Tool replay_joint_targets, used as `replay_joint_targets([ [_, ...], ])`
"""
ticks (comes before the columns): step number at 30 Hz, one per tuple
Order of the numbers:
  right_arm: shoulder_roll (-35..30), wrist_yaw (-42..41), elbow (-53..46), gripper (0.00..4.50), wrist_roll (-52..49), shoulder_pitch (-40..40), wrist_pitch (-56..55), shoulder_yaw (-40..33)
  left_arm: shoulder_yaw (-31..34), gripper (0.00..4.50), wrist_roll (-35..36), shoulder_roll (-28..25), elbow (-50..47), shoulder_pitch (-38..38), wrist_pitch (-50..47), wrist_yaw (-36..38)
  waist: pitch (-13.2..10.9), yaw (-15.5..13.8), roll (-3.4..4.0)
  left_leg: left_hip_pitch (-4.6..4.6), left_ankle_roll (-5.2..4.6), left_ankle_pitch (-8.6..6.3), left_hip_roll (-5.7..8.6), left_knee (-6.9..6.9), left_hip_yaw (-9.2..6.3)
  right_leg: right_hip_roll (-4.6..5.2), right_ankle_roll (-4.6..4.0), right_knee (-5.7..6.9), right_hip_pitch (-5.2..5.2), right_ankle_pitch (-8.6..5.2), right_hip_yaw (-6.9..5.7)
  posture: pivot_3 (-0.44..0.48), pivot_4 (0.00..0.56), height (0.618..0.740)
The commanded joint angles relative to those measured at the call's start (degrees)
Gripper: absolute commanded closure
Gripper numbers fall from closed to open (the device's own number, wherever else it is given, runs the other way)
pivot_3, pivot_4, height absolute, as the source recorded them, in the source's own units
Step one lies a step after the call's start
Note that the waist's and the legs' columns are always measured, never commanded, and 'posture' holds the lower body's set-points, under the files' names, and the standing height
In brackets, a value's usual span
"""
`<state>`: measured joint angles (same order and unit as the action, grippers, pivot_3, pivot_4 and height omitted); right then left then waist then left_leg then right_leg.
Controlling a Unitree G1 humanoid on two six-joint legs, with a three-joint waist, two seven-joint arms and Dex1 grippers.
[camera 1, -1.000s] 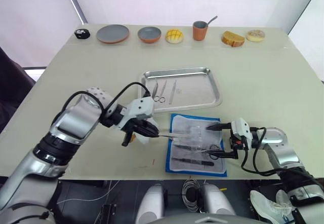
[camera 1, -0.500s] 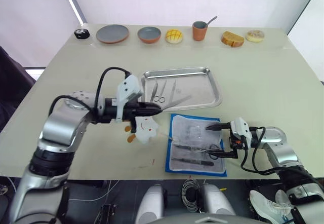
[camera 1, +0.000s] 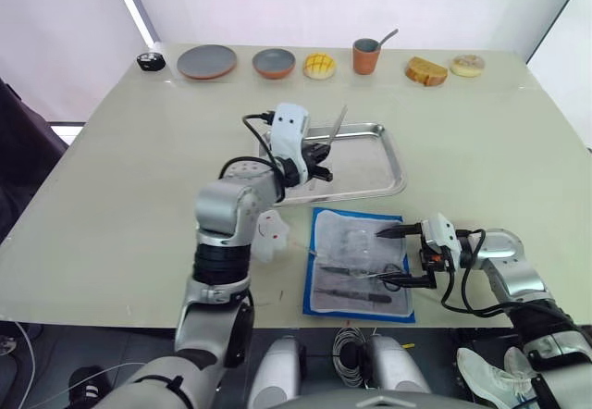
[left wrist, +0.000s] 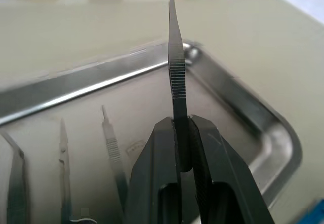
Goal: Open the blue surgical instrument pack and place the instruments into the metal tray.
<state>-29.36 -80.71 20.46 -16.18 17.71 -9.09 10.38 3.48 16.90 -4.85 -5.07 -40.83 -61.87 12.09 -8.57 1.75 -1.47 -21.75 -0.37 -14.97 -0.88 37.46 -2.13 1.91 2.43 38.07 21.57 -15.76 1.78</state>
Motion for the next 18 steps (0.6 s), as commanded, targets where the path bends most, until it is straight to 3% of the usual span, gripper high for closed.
replay_joint_targets([
  [1,-0.5,0.3,2.5,0.0,2.6,-1.7,2.3,2.0,-0.2,4.48,-2.5,2.3,2.8,-1.9,1.7,-5.2,0.0,0.1,0.01,0.0,0.0,0.0,0.02,0.0,0.01,0.0,0.0,0.0,0.0,0.0,0.01,0.0,0.15,0.74],
  [18,-1.2,0.4,1.4,0.0,2.3,-2.4,2.7,1.8,0.5,4.48,-2.6,6.2,7.8,-1.3,-0.5,-9.1,0.0,-0.6,0.01,0.0,0.23,0.12,0.19,-0.02,0.01,0.1,0.01,-0.03,0.0,0.0,0.01,0.0,0.15,0.74],
])
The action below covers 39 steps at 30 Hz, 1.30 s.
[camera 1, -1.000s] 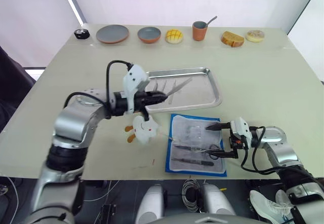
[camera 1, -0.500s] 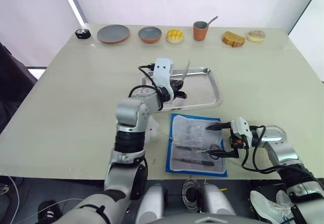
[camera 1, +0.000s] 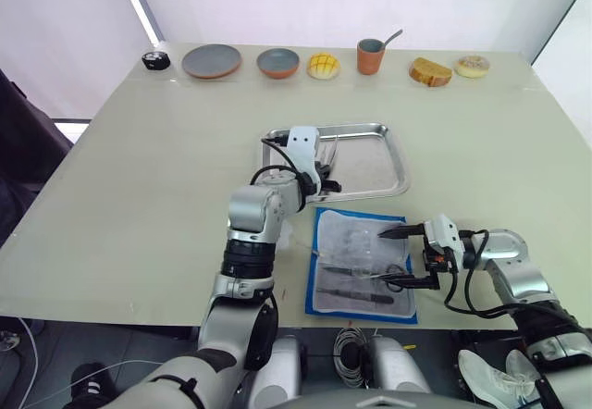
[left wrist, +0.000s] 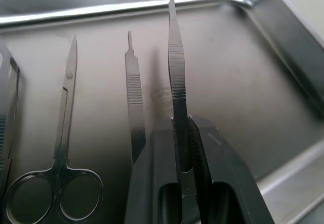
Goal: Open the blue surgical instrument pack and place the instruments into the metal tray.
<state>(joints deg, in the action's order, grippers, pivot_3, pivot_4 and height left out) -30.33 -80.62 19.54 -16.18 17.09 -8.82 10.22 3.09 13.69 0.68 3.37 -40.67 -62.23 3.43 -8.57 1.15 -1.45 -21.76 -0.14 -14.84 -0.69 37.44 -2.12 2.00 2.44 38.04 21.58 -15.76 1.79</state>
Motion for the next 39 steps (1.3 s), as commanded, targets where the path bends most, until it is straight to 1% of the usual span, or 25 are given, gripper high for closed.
replay_joint_targets([
  [1,-0.2,0.3,2.4,0.0,2.4,-1.7,2.4,2.0,1.3,4.48,0.8,1.0,-0.4,-1.5,-0.4,-0.6,0.0,0.0,0.0,0.0,0.0,0.0,0.0,0.0,0.01,0.0,0.0,0.0,0.0,0.0,0.01,0.0,0.15,0.74],
  [24,0.0,0.6,2.9,0.0,2.5,-1.4,2.1,1.9,3.4,4.48,1.0,2.3,0.1,-1.5,-2.1,-1.1,0.0,0.0,0.0,0.0,0.05,0.03,0.03,0.0,0.01,0.0,0.0,0.0,0.0,0.0,0.01,0.0,0.15,0.74],
  [25,0.0,0.6,2.9,0.0,2.5,-1.4,2.1,1.9,3.3,3.65,1.1,2.2,0.0,-1.5,-2.1,-0.8,0.0,0.0,0.0,0.0,0.05,0.03,0.03,0.0,0.01,0.0,0.0,0.0,0.0,0.0,0.01,0.0,0.15,0.74],
  [27,0.0,0.6,2.8,0.0,2.5,-1.5,2.1,1.9,3.0,2.89,1.3,2.1,-0.6,-1.4,-2.2,-0.3,0.0,0.0,0.0,0.0,0.05,0.03,0.03,0.0,0.01,0.0,0.0,0.0,0.0,0.0,0.01,0.0,0.15,0.74],
  [29,-0.1,0.6,2.8,0.0,2.5,-1.5,2.1,1.9,2.8,2.89,1.5,2.0,-1.6,-1.2,-2.7,0.1,0.0,0.0,0.0,0.0,0.05,0.03,0.03,0.0,0.01,0.0,0.0,0.0,0.0,0.0,0.01,0.0,0.15,0.74],
  [33,-0.1,0.6,2.5,0.0,2.2,-1.7,2.1,1.7,3.9,2.89,7.7,0.8,-8.0,0.4,-5.2,6.4,0.0,0.0,0.0,0.0,0.05,0.03,0.03,0.0,0.0,0.0,0.0,0.0,0.0,0.0,0.01,0.0,0.15,0.74],
  [37,0.0,0.1,1.4,0.0,0.5,-1.9,3.0,0.8,-1.2,2.89,13.2,-5.6,-16.5,4.4,-1.4,19.8,0.0,0.0,0.0,0.0,0.06,0.03,0.02,-0.01,0.0,0.0,0.0,0.0,0.0,0.0,0.01,0.0,0.15,0.74],
  [39,0.1,-0.2,0.7,0.0,-0.5,-1.8,3.6,0.3,-2.7,2.89,15.2,-10.1,-20.5,7.5,2.4,26.9,0.0,0.1,0.08,0.01,0.1,0.04,-0.02,-0.05,0.05,-0.01,0.0,-0.01,0.01,0.0,0.06,0.0,0.15,0.74],
])
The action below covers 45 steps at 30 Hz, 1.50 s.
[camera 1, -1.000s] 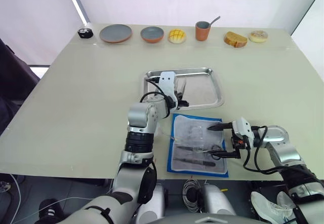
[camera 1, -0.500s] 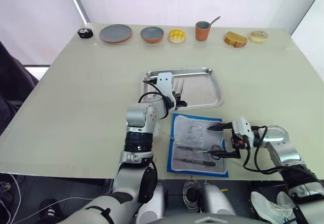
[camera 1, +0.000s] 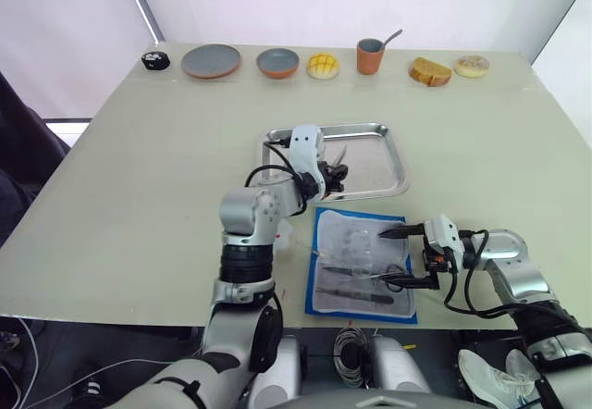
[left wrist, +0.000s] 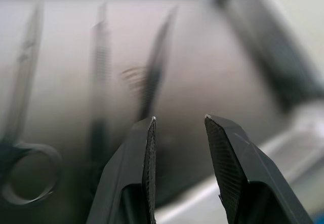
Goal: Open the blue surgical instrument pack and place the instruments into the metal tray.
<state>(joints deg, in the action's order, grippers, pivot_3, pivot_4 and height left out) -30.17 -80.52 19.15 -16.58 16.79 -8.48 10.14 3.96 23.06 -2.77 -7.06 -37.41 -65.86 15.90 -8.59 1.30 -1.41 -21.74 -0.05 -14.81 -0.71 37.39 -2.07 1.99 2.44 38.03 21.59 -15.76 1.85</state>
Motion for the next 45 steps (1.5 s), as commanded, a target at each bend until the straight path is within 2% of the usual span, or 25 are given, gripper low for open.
replay_joint_targets([
  [1,-0.1,-0.4,0.7,0.0,-0.4,-1.4,3.6,0.3,-4.2,2.89,6.2,-8.9,-11.3,5.7,7.8,17.2,0.0,-0.1,0.06,0.0,0.01,0.01,-0.01,0.0,0.0,0.01,0.0,-0.01,0.0,0.0,-0.02,0.0,0.15,0.74],
  [4,-0.2,-0.5,-0.1,0.0,-1.0,-1.5,4.1,-0.1,-4.3,2.89,6.2,-13.4,-12.3,9.8,17.9,25.5,0.0,-0.3,0.09,0.0,0.01,0.01,-0.02,0.0,0.01,0.03,0.0,-0.04,0.0,0.0,0.0,0.0,0.15,0.74],
  [9,-0.4,-0.4,-1.6,0.0,-1.6,-2.0,4.8,-0.6,-3.7,2.89,6.9,-22.4,-8.9,16.1,28.7,38.5,-0.1,-0.4,0.16,-0.01,-0.04,-0.02,-0.01,-0.01,0.04,0.05,-0.02,-0.08,0.0,-0.01,0.02,0.0,0.15,0.74],
  [14,-1.0,-0.5,-3.4,0.0,-3.1,-2.6,6.6,-1.9,-1.2,2.89,10.8,-28.7,-7.5,22.2,32.8,48.4,-0.2,-0.5,0.23,-0.04,-0.29,-0.15,-0.05,-0.02,0.01,0.07,-0.03,-0.11,0.02,-0.02,-0.03,0.0,0.15,0.74],
  [17,-1.3,0.2,-6.2,0.0,-6.9,-3.3,9.2,-5.1,1.5,2.19,14.1,-32.0,-7.4,26.0,33.6,53.1,-0.2,-0.5,0.33,-0.06,-0.3,-0.16,-0.07,-0.02,0.0,0.12,-0.03,-0.11,0.04,-0.02,-0.05,0.0,0.15,0.74],
  [18,-1.7,0.3,-7.3,0.0,-7.8,-3.6,10.0,-5.9,2.1,1.59,14.6,-32.9,-7.3,27.0,33.9,54.2,-0.3,-0.5,0.38,-0.08,-0.31,-0.16,-0.08,-0.02,-0.01,0.17,-0.03,-0.11,0.04,-0.02,-0.06,0.0,0.15,0.74],
  [20,-3.7,-0.3,-10.1,0.0,-9.6,-5.5,11.0,-8.1,4.3,0.76,15.6,-34.9,-6.8,29.7,34.5,56.2,-0.4,-0.7,0.51,-0.12,-0.32,-0.16,-0.06,-0.02,-0.02,0.16,-0.03,-0.11,0.06,-0.02,-0.11,0.0,0.15,0.74],
  [21,-5.0,-0.7,-11.6,0.0,-10.5,-6.8,11.2,-9.6,5.7,0.06,15.9,-35.9,-6.4,31.1,35.0,57.0,-0.4,-0.7,0.53,-0.13,-0.33,-0.17,-0.03,-0.02,-0.02,0.18,-0.03,-0.12,0.07,-0.02,-0.12,0.0,0.15,0.74],
  [24,-8.6,-1.1,-15.3,0.0,-13.3,-11.2,12.2,-14.3,9.1,0.03,16.1,-38.7,-4.9,35.1,37.1,59.5,-0.7,-0.7,0.9,-0.21,-0.36,-0.18,-0.02,-0.05,-0.02,0.19,0.0,-0.16,0.14,-0.04,-0.13,0.0,0.15,0.74],
  [31,-16.2,-0.9,-21.9,0.0,-20.0,-22.9,15.1,-28.7,14.0,0.03,16.6,-44.0,0.8,38.1,39.5,64.1,-0.9,-0.7,0.95,-0.19,-0.4,-0.21,0.0,-0.05,-0.03,0.24,0.02,-0.12,0.12,-0.08,-0.18,0.0,0.15,0.74],
  [38,-20.1,-1.6,-24.4,0.0,-22.2,-29.5,17.2,-37.8,12.6,0.03,15.4,-44.9,3.1,36.5,41.7,67.5,-0.9,-0.6,0.93,-0.2,-0.41,-0.21,-0.02,-0.06,0.02,0.16,0.03,-0.14,0.13,-0.08,-0.15,0.0,0.15,0.74],
  [45,-19.9,0.4,-30.2,0.0,-23.1,-32.6,19.7,-39.4,6.6,0.03,11.7,-42.3,5.7,33.3,49.4,70.9,-0.9,-0.6,0.91,-0.18,-0.41,-0.21,-0.02,-0.06,0.04,0.14,0.04,-0.14,0.11,-0.08,-0.12,0.0,0.15,0.74],
])
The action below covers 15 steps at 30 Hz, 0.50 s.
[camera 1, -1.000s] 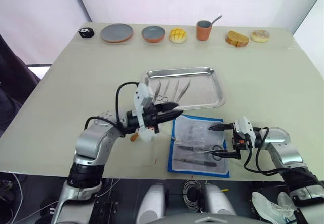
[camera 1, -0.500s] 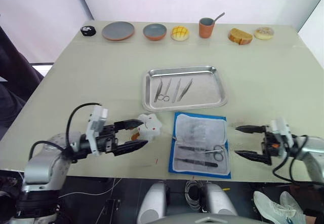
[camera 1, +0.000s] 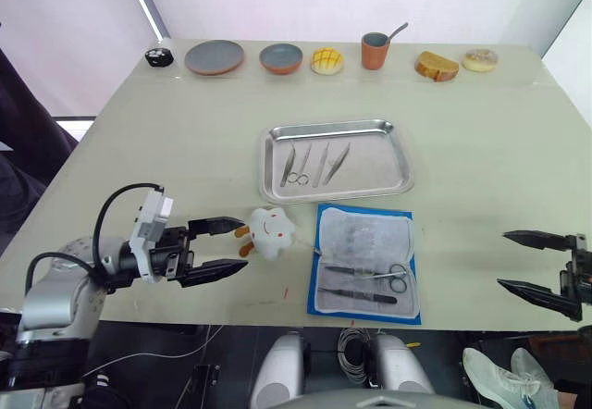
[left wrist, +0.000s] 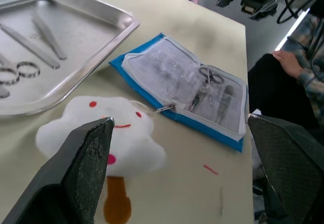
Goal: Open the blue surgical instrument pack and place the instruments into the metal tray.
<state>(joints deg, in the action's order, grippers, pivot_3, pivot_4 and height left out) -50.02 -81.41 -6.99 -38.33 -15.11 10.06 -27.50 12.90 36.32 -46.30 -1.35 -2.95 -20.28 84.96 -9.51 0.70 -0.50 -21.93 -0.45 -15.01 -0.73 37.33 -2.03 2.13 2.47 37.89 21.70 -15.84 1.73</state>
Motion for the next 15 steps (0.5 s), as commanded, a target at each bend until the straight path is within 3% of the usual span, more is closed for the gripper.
replay_joint_targets([
  [1,0.2,1.8,-5.0,0.0,-1.4,-0.9,1.5,-1.6,-3.3,0.03,-1.8,2.0,-0.3,-1.7,4.2,1.7,0.0,-0.1,0.0,-0.01,0.0,0.0,0.0,0.0,0.01,0.0,0.0,0.0,0.0,0.0,0.01,0.0,0.15,0.74],
  [15,1.0,6.9,-12.5,0.0,-1.6,-0.2,4.8,1.0,-23.0,0.03,-9.7,14.9,-6.3,-14.7,0.5,-9.7,0.0,0.1,-0.08,-0.03,0.0,0.0,0.06,0.08,-0.04,-0.11,0.04,0.05,-0.01,0.01,0.06,0.0,0.15,0.74],
])
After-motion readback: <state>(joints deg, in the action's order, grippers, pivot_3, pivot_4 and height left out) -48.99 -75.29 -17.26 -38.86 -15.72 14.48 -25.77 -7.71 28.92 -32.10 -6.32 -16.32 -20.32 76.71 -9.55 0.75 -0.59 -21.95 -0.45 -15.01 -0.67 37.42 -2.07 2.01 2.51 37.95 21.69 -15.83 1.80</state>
